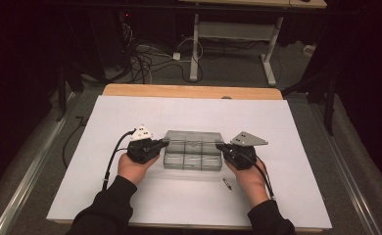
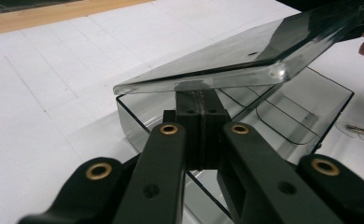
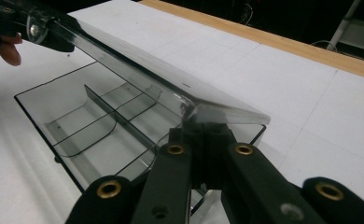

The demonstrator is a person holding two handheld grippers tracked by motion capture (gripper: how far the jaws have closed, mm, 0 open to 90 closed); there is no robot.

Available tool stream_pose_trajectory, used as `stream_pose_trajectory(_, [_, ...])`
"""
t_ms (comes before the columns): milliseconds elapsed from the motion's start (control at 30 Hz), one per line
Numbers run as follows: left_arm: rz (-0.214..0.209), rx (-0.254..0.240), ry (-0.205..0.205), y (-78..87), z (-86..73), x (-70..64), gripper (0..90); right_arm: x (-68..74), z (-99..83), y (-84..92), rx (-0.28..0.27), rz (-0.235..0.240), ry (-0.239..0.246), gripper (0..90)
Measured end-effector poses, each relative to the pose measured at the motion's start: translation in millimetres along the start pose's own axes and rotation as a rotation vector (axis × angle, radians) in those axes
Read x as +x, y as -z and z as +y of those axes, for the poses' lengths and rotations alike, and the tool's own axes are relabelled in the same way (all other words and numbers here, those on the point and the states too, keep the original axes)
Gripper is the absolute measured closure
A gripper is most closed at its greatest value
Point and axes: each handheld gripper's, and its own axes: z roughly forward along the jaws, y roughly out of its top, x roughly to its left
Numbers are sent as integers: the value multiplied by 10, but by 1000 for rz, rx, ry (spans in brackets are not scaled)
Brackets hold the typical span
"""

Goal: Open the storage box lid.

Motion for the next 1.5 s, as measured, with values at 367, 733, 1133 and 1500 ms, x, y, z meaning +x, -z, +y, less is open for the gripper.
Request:
stream_pose_trajectory(367, [2,0,-2,-42,63,38,881,-66,43,-43,0,-15,-5,900])
stream_pose_trajectory(733, [15,-1,5,-101,131,87,882,-136,88,-84,1,-34,-12,900])
stream_pose_trajectory(1133, [31,0,24,-189,152,157,882,-201,131,-175,4,-49,-21,900])
stream_pose_trajectory(1500, [58,16,26,-294,142,217,881,-267,211,-260,11,-59,-31,900])
